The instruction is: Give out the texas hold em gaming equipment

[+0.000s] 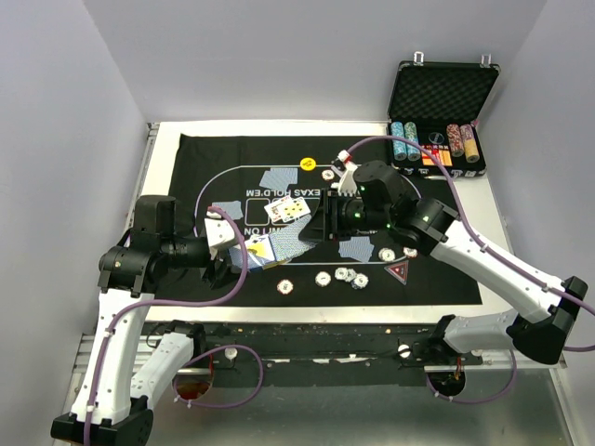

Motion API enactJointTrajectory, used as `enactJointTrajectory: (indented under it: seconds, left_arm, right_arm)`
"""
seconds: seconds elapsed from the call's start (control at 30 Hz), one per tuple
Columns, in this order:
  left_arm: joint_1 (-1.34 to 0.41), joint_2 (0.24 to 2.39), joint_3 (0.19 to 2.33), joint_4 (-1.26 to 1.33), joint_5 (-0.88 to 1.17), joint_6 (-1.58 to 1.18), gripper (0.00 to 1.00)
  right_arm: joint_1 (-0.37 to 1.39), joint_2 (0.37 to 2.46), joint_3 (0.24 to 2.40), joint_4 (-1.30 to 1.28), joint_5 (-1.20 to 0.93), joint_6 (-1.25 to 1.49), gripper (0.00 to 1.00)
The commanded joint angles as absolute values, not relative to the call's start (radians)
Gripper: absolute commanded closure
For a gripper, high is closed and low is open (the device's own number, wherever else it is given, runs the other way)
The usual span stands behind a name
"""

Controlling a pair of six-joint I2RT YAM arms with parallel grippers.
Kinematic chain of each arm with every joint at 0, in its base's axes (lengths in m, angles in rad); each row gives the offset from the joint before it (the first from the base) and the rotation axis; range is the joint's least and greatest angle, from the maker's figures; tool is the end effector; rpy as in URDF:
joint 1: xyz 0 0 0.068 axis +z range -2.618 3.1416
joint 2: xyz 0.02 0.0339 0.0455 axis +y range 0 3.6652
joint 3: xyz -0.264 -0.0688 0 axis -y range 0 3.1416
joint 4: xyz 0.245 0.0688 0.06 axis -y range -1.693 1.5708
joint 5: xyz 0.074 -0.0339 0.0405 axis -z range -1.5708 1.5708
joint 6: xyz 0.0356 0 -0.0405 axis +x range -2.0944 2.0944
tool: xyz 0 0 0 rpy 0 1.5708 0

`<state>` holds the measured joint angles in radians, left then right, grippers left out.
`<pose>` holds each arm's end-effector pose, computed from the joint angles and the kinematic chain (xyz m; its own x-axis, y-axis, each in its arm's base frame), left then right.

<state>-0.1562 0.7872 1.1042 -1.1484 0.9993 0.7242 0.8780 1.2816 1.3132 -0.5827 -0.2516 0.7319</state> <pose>0.1046 -0.0468 0.3650 -0.1200 0.3817 -0.9165 0.9660 0.2580 -0.0190 0.1721 0.2212 0.3774 -0.8373 0.0046 -0.5467 -0.4317 0.6080 0.6663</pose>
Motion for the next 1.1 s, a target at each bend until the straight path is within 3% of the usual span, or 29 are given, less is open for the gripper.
enactJointTrajectory:
  seconds: [0.0, 0.9, 1.07]
  left_arm:
    - [-0.152, 0.776, 1.115, -1.12, 1.051, 0.721, 0.8]
    - [-0.152, 0.776, 1.109, -1.109, 1.054, 0.712, 0.8]
    - [-0.155, 0.775, 1.108, -1.104, 1.054, 0.709, 0.8]
  right_arm:
    - [0.881, 1.282, 1.37, -0.64, -0.247, 0.709, 0.55]
    - [0.91, 1.31, 1.379, -0.635, -0.249, 0.713, 0.57]
    - [0.908, 1.301, 1.355, -0.62, -0.259, 0.722, 0.54]
